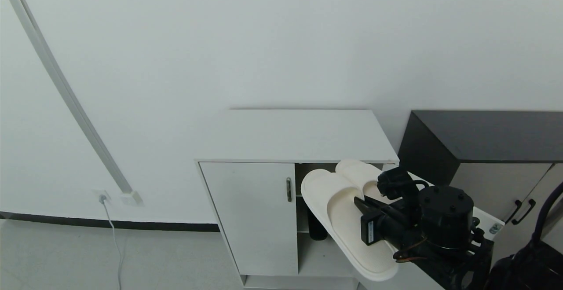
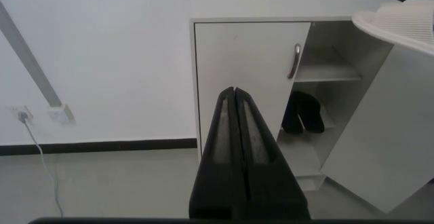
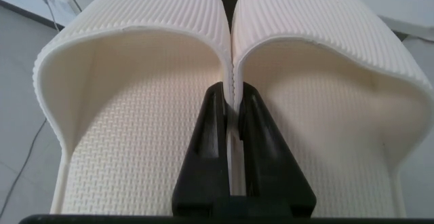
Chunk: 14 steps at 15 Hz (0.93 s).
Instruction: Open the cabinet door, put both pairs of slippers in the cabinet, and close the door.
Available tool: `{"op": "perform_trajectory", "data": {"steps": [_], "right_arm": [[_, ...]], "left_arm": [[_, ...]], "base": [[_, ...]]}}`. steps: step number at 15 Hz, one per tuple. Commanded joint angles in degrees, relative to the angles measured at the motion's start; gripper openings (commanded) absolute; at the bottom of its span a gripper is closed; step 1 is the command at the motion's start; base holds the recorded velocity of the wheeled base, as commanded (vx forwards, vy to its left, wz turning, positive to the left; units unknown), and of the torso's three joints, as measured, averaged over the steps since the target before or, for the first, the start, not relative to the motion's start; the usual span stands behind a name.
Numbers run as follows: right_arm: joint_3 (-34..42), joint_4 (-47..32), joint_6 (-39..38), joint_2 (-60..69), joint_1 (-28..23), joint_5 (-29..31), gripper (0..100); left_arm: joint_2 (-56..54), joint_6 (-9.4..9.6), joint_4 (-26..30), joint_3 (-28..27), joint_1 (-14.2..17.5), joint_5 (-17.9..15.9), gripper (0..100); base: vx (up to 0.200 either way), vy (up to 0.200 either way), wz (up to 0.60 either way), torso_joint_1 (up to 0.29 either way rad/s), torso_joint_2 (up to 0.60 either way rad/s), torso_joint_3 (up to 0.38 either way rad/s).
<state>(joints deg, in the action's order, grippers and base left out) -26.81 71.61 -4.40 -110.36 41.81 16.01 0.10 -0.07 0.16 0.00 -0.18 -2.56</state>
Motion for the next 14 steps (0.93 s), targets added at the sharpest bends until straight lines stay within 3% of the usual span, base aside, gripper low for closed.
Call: {"op": "perform_trajectory", "data": {"steps": [1,14], "right_arm": [[0.18,0.02,0.01,-0.2,0.11,-0.01,0],[1.23,1.43,0.18,-1.0,0.37,-0.01,0]], "left_arm": [[-0.01,-0.01,0.02,0.0,0.01,0.01,0],[-0.01,-0.01,0.02,0.0,0.01,0.01,0]], "base": [[0.0,0.0,0.0,-0.154,0.37,0.203],[0.0,0.0,0.0,-0.202,0.48,0.272]]}}
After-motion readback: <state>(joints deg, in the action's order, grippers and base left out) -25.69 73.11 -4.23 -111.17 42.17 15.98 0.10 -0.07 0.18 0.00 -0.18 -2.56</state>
